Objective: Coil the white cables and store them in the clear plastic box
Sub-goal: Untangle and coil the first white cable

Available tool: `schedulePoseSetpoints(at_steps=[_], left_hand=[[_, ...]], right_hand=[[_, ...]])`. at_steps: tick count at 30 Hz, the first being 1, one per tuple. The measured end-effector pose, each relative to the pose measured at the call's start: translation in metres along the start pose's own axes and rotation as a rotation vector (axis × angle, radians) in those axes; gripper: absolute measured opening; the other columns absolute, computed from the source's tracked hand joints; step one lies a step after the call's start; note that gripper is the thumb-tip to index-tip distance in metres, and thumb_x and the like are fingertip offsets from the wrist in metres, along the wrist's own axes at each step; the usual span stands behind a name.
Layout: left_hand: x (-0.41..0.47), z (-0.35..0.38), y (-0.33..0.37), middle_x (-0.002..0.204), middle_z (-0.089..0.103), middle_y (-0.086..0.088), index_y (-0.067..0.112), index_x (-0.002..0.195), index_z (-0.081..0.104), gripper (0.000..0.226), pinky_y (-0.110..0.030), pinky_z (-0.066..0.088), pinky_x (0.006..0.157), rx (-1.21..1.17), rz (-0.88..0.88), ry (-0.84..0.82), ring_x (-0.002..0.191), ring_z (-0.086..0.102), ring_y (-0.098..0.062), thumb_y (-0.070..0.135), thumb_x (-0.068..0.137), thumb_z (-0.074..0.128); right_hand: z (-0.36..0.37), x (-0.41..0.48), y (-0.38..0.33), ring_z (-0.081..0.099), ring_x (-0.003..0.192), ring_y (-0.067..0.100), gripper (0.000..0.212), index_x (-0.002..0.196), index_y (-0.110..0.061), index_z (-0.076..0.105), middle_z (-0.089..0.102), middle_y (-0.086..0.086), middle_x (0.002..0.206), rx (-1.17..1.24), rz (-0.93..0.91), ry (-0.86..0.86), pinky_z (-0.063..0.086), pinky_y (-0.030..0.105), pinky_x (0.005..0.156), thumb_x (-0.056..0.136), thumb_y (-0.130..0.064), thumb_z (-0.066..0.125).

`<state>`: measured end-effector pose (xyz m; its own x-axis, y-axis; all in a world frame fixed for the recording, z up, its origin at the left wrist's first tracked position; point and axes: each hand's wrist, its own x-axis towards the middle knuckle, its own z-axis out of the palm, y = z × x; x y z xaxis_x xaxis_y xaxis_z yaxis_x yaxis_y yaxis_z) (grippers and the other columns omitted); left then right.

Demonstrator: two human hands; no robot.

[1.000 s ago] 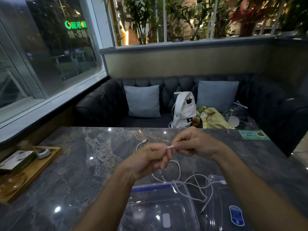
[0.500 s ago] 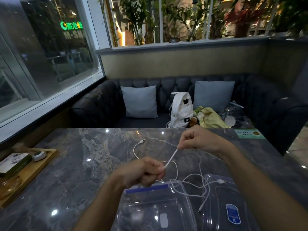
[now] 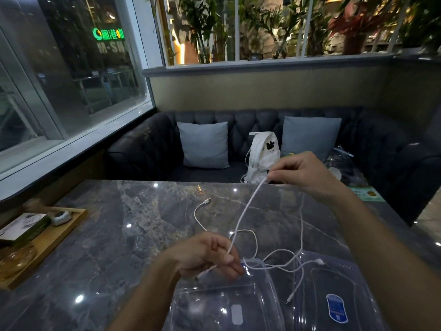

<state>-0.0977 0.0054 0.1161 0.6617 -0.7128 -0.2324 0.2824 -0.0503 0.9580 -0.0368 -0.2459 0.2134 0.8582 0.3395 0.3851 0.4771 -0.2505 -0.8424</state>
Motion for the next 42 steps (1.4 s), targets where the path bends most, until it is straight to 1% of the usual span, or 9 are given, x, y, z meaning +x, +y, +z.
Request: schedulePoseSetpoints(at_steps=[5, 10, 16, 22, 25, 27, 31, 35, 42], left_hand=[[0.002, 0.004, 0.007, 0.064, 0.062, 0.01, 0.011, 0.096, 0.062, 0.016, -0.02, 0.041, 0.055, 0.268, 0.047, 0.19, 0.056, 0.05, -0.007, 0.007, 0.093, 0.047], [0.002, 0.008, 0.021, 0.046, 0.025, 0.009, 0.016, 0.071, 0.054, 0.032, -0.012, 0.017, 0.036, -0.278, 0.174, 0.119, 0.037, 0.019, -0.004, 0.046, 0.079, 0.062], [-0.022, -0.021, 0.025, 0.05, 0.011, 0.006, 0.001, 0.078, 0.054, 0.025, -0.021, 0.008, 0.041, -0.857, 0.458, -0.138, 0.041, 0.008, -0.007, 0.017, 0.095, 0.043], [-0.041, -0.044, 0.028, 0.063, 0.028, 0.005, -0.003, 0.092, 0.062, 0.014, -0.017, 0.005, 0.041, -1.051, 0.626, 0.176, 0.048, 0.02, -0.006, -0.001, 0.078, 0.06], [-0.04, -0.05, 0.03, 0.052, 0.038, 0.007, 0.007, 0.085, 0.063, 0.011, -0.017, 0.013, 0.037, -0.953, 0.684, 0.489, 0.047, 0.015, -0.003, 0.009, 0.075, 0.06], [-0.035, -0.048, 0.029, 0.051, 0.042, 0.009, 0.012, 0.082, 0.063, 0.014, -0.014, 0.019, 0.036, -0.866, 0.687, 0.63, 0.041, 0.018, -0.004, 0.019, 0.08, 0.052], [-0.021, -0.044, 0.026, 0.05, 0.052, 0.008, 0.01, 0.084, 0.064, 0.019, -0.012, 0.038, 0.039, -0.711, 0.611, 0.734, 0.039, 0.043, -0.001, 0.018, 0.085, 0.046], [-0.01, -0.037, 0.022, 0.054, 0.06, 0.007, 0.01, 0.088, 0.059, 0.027, -0.016, 0.051, 0.048, -0.514, 0.498, 0.744, 0.044, 0.054, -0.003, 0.017, 0.097, 0.034], [0.001, -0.014, 0.018, 0.068, 0.072, -0.01, 0.005, 0.083, 0.065, 0.035, -0.027, 0.057, 0.054, -0.294, 0.295, 0.606, 0.059, 0.069, -0.018, 0.017, 0.097, 0.035]], right_hand=[[0.004, 0.005, -0.006, 0.06, 0.063, 0.018, 0.01, 0.067, -0.021, 0.074, 0.07, 0.006, 0.064, -0.121, -0.015, -0.044, 0.046, 0.032, 0.063, 0.073, -0.014, 0.073], [0.006, 0.011, 0.003, 0.057, 0.055, -0.001, 0.02, 0.066, -0.028, 0.072, 0.068, -0.01, 0.058, -0.049, -0.02, 0.056, 0.045, 0.011, 0.055, 0.073, -0.009, 0.073], [-0.004, -0.007, 0.05, 0.043, 0.041, 0.005, 0.021, 0.094, -0.013, 0.073, 0.067, -0.004, 0.056, 0.011, 0.155, 0.067, 0.035, 0.015, 0.039, 0.075, -0.003, 0.069], [0.014, -0.02, 0.064, 0.057, 0.062, -0.014, 0.032, 0.099, -0.023, 0.07, 0.071, -0.01, 0.09, -0.084, 0.119, 0.056, 0.041, 0.002, 0.055, 0.076, -0.002, 0.069], [0.026, -0.027, 0.067, 0.066, 0.079, 0.002, 0.027, 0.098, -0.015, 0.072, 0.072, 0.006, 0.095, -0.349, -0.039, 0.239, 0.052, 0.015, 0.069, 0.076, 0.001, 0.069], [0.035, -0.029, 0.065, 0.067, 0.062, 0.021, 0.031, 0.091, -0.016, 0.075, 0.073, 0.007, 0.079, -0.738, -0.22, 0.25, 0.052, 0.029, 0.054, 0.066, 0.003, 0.076], [0.063, -0.024, 0.038, 0.065, 0.066, 0.024, 0.018, 0.087, -0.015, 0.07, 0.068, 0.004, 0.08, -1.251, -0.216, -0.177, 0.043, 0.028, 0.052, 0.073, -0.005, 0.064], [0.085, -0.022, 0.016, 0.062, 0.093, 0.028, 0.021, 0.099, -0.015, 0.061, 0.065, 0.004, 0.103, -1.223, -0.22, -0.445, 0.035, 0.032, 0.063, 0.085, -0.011, 0.046], [0.088, -0.021, -0.033, 0.065, 0.061, 0.026, 0.006, 0.08, -0.01, 0.069, 0.068, 0.007, 0.07, -0.773, -0.519, -0.186, 0.045, 0.031, 0.05, 0.074, -0.009, 0.067]])
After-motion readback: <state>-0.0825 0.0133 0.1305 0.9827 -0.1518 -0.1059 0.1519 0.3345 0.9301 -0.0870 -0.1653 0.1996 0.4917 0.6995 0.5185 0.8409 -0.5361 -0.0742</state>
